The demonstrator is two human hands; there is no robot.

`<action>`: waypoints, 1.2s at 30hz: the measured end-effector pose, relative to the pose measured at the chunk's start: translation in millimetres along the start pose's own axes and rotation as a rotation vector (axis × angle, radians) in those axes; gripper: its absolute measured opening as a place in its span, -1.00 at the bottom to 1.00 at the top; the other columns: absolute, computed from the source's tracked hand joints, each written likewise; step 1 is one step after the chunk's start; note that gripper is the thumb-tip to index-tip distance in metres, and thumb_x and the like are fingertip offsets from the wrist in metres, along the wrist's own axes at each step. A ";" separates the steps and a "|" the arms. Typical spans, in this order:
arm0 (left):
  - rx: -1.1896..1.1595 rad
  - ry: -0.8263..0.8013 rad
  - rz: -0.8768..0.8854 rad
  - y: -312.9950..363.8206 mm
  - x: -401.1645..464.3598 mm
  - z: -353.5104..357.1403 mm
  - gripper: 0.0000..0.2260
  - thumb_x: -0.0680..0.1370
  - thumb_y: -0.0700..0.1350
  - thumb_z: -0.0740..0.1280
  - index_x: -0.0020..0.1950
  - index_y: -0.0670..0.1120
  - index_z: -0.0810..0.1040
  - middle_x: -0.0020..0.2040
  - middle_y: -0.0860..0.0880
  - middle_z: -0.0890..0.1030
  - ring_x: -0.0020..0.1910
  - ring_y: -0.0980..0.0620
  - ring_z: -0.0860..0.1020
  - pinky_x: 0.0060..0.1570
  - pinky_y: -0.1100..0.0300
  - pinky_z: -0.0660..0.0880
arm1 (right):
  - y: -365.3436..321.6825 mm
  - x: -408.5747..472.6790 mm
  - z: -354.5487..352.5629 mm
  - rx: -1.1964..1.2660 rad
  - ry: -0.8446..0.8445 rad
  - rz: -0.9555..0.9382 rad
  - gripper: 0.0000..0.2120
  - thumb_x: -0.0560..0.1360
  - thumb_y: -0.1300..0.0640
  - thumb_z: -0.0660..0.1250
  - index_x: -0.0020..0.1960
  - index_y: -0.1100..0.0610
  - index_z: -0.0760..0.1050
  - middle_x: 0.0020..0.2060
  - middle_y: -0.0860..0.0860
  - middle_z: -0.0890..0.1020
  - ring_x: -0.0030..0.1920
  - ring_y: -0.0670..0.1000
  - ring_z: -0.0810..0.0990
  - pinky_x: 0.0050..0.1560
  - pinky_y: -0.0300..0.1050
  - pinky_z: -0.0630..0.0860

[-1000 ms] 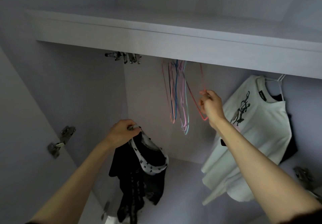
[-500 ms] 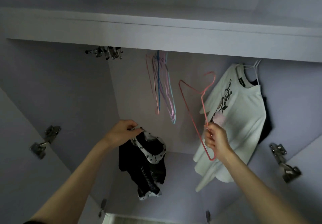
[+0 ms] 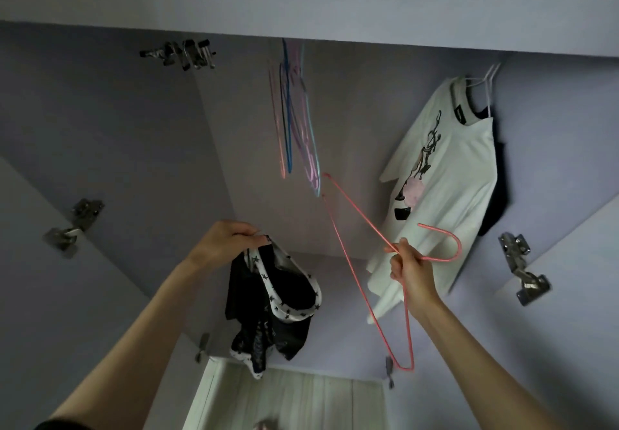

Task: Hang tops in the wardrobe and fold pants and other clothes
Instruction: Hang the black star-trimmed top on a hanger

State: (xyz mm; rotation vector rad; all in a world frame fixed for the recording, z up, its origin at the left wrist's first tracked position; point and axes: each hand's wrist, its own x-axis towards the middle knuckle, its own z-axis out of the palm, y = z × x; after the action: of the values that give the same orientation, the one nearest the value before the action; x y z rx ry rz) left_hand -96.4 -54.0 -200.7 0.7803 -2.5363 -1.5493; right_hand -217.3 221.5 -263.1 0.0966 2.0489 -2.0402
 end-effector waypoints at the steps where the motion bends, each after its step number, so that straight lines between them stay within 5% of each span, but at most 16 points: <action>1: -0.033 0.027 -0.037 -0.4 -1.9 0.7 -0.91 0.43 -0.21 0.46 -0.28 -0.13 0.63 -0.36 0.04 0.57 -0.32 0.17 0.50 -0.31 0.46 0.36 | 3.3 -1.9 -2.9 0.004 -0.011 0.000 -0.66 0.62 0.08 0.13 -0.23 0.17 0.53 -0.63 -0.13 0.26 -0.50 -0.11 0.22 -0.36 -0.24 0.18; 7: -0.249 -0.017 -0.249 -12.8 -20.9 8.0 -0.95 0.47 -0.27 0.40 -0.09 -0.16 0.60 -0.16 -0.07 0.58 -0.11 -0.01 0.53 -0.04 0.14 0.48 | 3.9 -12.2 -14.2 0.174 0.001 0.021 -0.69 0.57 0.03 0.24 -0.26 0.18 0.49 -0.58 -0.13 0.33 -0.43 -0.11 0.29 -0.26 -0.27 0.25; 12: 0.153 -0.089 0.113 -25.4 -32.5 22.0 -0.95 0.49 -0.16 0.41 -0.12 -0.11 0.67 -0.25 0.04 0.63 -0.23 0.24 0.52 -0.08 0.26 0.45 | 12.4 -23.9 -19.5 0.238 -0.108 0.146 -0.76 0.55 0.06 0.27 -0.22 0.18 0.50 -0.55 -0.10 0.45 -0.46 -0.13 0.37 -0.24 -0.22 0.26; 16: 0.354 -0.052 0.228 -30.1 -36.1 27.2 -0.83 0.51 -0.12 0.39 -0.11 -0.23 0.63 -0.21 -0.12 0.62 -0.22 0.11 0.48 -0.10 0.16 0.42 | 18.0 -43.1 -18.9 0.137 -0.192 0.141 -0.71 0.56 0.07 0.24 -0.24 0.24 0.50 -0.60 -0.08 0.23 -0.53 -0.11 0.19 -0.30 -0.19 0.11; 18: 0.143 -0.139 0.170 -28.7 -39.8 21.2 -0.82 0.51 -0.16 0.38 -0.13 -0.30 0.60 -0.26 -0.16 0.55 -0.22 0.06 0.45 -0.15 0.16 0.43 | 7.0 -50.5 -16.8 0.306 -0.161 0.168 -0.70 0.55 0.01 0.23 -0.27 0.18 0.45 -0.61 -0.11 0.19 -0.57 -0.13 0.17 -0.31 -0.18 0.13; 21: -0.187 -0.309 -0.010 -22.9 -44.9 8.2 -0.90 0.50 -0.17 0.38 -0.20 -0.13 0.63 -0.25 -0.06 0.56 -0.23 0.08 0.52 -0.21 0.33 0.52 | -14.2 -60.4 -11.4 0.558 -0.140 0.173 -0.68 0.42 -0.15 0.28 -0.36 0.05 0.36 -0.60 -0.12 0.20 -0.52 -0.11 0.15 -0.28 -0.19 0.20; 29: -0.379 -0.467 -0.019 -5.6 -60.5 -6.6 -0.75 0.46 -0.22 0.35 -0.38 0.03 0.62 -0.40 0.12 0.57 -0.41 0.22 0.54 -0.40 0.38 0.46 | -39.9 -84.2 23.9 0.885 -0.354 0.068 -0.68 0.35 -0.15 0.28 -0.49 -0.01 0.40 -0.64 -0.10 0.24 -0.55 -0.11 0.24 -0.16 -0.14 0.35; 32: -0.485 -0.442 -0.022 7.5 -67.5 -18.7 -0.89 0.32 -0.17 0.41 -0.39 0.01 0.59 -0.39 0.07 0.54 -0.37 0.15 0.51 -0.30 0.32 0.46 | -36.8 -82.1 44.4 0.733 -0.382 0.089 -0.66 0.42 -0.06 0.24 -0.51 0.00 0.41 -0.64 -0.13 0.25 -0.58 -0.14 0.22 -0.22 -0.21 0.27; 36: -0.619 -0.325 -0.034 16.4 -76.3 -38.9 -0.94 0.30 -0.16 0.31 -0.28 -0.05 0.57 -0.32 -0.02 0.53 -0.32 0.06 0.48 -0.25 0.21 0.38 | -20.9 -79.4 42.5 0.231 -0.373 -0.021 -0.53 0.54 0.07 0.24 -0.55 0.05 0.45 -0.59 -0.09 0.35 -0.56 -0.16 0.23 -0.33 -0.29 0.20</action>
State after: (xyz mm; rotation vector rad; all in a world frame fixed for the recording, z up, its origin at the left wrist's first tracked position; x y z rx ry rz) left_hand -24.3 -45.2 -152.6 0.5182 -1.9965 -2.4496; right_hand -139.6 189.0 -224.8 -0.2473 1.5956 -2.1103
